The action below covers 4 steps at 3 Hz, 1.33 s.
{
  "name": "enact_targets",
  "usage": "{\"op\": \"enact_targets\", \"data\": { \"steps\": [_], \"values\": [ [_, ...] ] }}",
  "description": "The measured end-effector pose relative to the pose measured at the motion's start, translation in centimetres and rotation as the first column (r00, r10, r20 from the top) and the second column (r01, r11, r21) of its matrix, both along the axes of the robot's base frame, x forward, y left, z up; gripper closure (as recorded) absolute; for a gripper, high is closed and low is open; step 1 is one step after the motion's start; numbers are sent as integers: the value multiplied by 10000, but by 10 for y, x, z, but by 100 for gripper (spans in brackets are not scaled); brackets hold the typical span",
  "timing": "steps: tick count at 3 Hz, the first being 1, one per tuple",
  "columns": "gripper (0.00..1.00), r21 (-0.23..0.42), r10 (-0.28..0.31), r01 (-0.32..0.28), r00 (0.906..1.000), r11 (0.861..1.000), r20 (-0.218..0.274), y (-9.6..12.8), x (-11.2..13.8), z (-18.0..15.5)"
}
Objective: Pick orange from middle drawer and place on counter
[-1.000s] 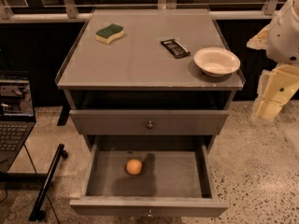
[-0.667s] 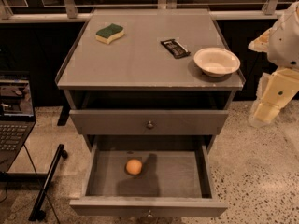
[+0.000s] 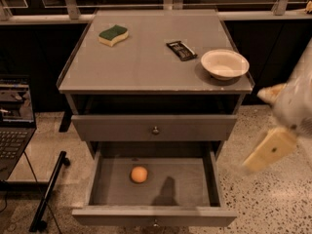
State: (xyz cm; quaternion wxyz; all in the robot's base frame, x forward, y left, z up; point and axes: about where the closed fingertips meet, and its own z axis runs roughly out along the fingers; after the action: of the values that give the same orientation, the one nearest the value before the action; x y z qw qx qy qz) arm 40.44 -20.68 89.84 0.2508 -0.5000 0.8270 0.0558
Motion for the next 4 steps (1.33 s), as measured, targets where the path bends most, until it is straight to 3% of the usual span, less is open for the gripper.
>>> {"op": "enact_targets", "data": {
  "steps": [1, 2, 3, 4],
  "values": [
    [0, 797, -1210, 1209, 9926, 9895, -39, 6, -20, -47],
    [0, 831, -1605, 1585, 9869, 9839, 185, 1, -17, -65],
    [0, 832, -1600, 1579, 9869, 9839, 199, 1, -17, -64],
    [0, 1307, -2332, 2286, 9722, 9647, 207, 1, -17, -82]
  ]
}}
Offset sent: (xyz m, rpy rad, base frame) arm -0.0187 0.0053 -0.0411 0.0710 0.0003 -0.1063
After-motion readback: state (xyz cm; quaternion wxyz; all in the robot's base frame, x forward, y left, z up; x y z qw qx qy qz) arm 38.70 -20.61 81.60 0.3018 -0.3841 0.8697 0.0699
